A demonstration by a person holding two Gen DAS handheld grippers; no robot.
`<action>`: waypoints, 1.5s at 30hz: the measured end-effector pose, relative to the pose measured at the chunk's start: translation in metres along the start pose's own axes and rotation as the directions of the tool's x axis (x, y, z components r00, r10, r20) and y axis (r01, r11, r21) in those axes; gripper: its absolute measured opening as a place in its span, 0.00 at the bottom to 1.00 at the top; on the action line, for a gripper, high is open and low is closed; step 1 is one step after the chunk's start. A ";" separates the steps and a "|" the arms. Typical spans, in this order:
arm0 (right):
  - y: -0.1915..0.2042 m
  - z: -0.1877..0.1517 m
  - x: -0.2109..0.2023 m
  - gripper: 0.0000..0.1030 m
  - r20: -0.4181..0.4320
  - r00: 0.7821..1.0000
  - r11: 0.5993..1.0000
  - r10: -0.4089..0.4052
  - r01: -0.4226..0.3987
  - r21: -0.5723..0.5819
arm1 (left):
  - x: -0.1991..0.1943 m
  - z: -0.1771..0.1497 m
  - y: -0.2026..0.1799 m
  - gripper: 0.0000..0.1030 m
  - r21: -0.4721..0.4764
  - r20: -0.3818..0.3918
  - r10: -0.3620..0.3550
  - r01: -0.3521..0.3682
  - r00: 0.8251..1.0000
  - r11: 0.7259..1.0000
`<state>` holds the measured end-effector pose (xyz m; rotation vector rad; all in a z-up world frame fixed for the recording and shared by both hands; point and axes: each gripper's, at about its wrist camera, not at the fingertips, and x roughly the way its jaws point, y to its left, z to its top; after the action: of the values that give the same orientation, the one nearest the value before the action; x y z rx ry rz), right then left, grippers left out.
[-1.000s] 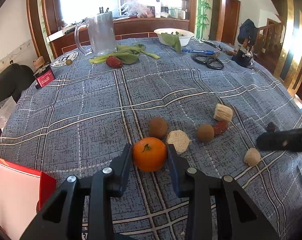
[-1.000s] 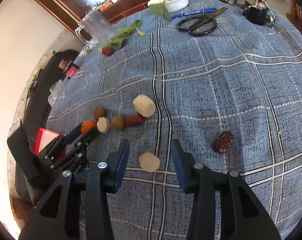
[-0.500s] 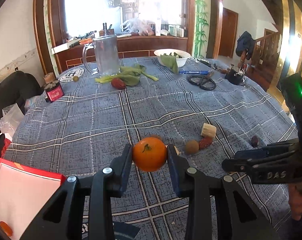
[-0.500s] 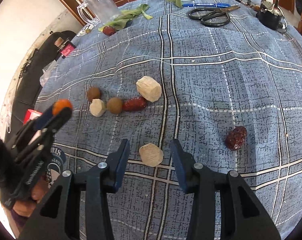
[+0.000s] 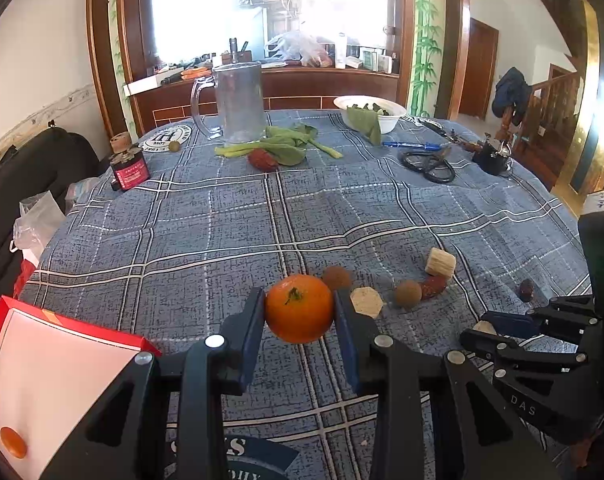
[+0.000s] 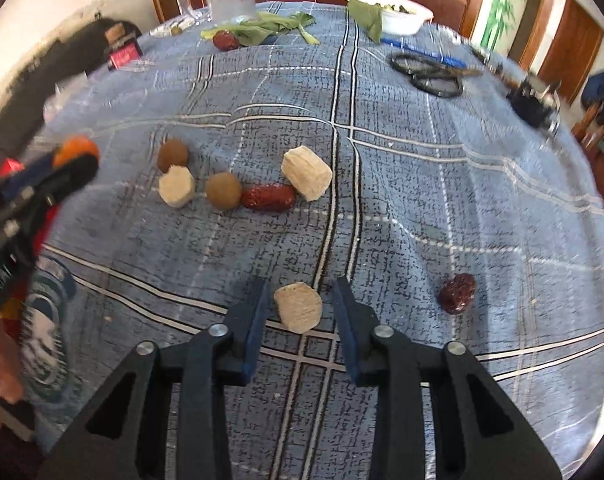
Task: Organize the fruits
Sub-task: 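Hold the orange in the left tool while the right tool grasps a yam piece, then carry the orange and yam piece to the tray and release both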
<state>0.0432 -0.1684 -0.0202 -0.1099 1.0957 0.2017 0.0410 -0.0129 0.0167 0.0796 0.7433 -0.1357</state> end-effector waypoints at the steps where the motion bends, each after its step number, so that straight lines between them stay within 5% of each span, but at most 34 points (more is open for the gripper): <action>1: 0.000 0.001 0.000 0.25 0.002 1.000 1.000 0.005 -0.005 -0.005 | 0.000 0.000 0.000 0.33 0.001 -0.001 0.000 0.000 1.000 1.000; 7: -0.006 0.002 -0.003 0.25 0.020 0.999 0.999 0.038 -0.039 0.033 | -0.001 -0.001 -0.001 0.33 -0.001 0.001 -0.010 0.010 1.000 1.000; 14: -0.009 0.007 -0.022 0.25 0.142 0.985 0.989 0.098 -0.113 0.095 | -0.004 -0.001 -0.001 0.33 -0.035 0.018 -0.013 0.014 1.000 0.999; 27: 0.002 0.009 -0.053 0.25 0.380 0.921 0.982 0.087 -0.144 0.124 | -0.020 0.004 0.008 0.33 -0.095 0.104 0.112 -0.103 0.988 0.990; 32: 0.013 0.007 -0.068 0.25 0.444 0.891 0.984 0.092 -0.150 0.097 | -0.034 0.010 0.016 0.33 -0.136 0.118 0.092 -0.076 0.989 0.988; 40: 0.046 0.010 -0.085 0.25 0.453 0.885 0.988 0.108 -0.145 0.047 | -0.064 0.004 0.041 0.33 -0.183 0.128 0.118 -0.093 0.985 0.979; 45: 0.086 0.014 -0.097 0.25 0.448 0.880 0.986 0.156 -0.164 -0.022 | -0.092 -0.010 0.076 0.33 -0.234 0.130 0.193 -0.159 0.972 0.959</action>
<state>-0.0055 -0.0925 0.0735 0.0441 0.6417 0.3481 -0.0209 0.0718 0.0740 -0.0775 0.5916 0.1123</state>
